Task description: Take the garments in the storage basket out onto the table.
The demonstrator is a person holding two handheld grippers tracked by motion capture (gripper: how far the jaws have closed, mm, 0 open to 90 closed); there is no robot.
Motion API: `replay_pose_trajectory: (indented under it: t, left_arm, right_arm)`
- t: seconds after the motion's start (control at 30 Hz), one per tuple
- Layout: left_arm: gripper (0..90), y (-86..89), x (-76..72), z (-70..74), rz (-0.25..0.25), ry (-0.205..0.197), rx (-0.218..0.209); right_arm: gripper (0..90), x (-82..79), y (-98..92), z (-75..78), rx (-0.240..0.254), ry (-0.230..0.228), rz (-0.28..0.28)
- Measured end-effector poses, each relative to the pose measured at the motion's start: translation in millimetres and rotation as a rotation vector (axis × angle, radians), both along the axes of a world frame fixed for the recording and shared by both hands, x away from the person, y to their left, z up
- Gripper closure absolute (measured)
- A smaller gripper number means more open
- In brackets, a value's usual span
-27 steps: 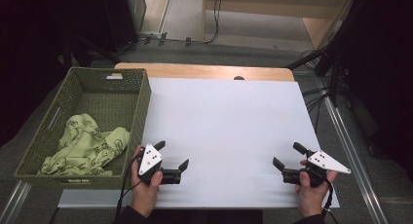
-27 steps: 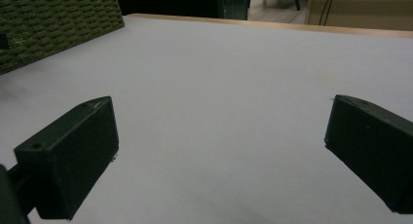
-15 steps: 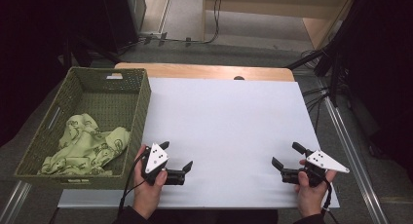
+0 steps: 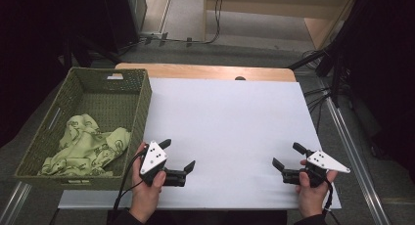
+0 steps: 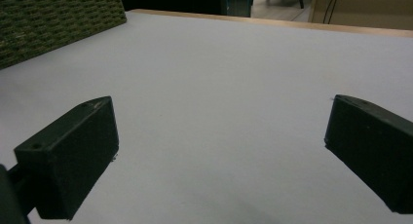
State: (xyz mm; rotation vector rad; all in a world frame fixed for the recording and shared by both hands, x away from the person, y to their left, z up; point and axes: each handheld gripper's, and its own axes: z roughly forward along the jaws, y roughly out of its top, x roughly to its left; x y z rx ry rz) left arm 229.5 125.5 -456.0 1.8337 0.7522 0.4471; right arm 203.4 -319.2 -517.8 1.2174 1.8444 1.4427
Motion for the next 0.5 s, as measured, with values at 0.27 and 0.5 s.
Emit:
replay_pose_trajectory:
  t: [0.27, 0.5]
  left_arm:
    - [0.0, 1.5, -6.3, 24.1, 0.001, -0.018, -0.031]
    - [0.0, 12.9, -4.0, 40.4, 0.034, -0.026, -0.045]
  right_arm:
    - [0.0, 0.1, -0.3, -0.2, 0.004, 0.0, 0.005]
    - [0.0, -0.2, -0.9, -0.2, 0.007, -0.003, 0.003]
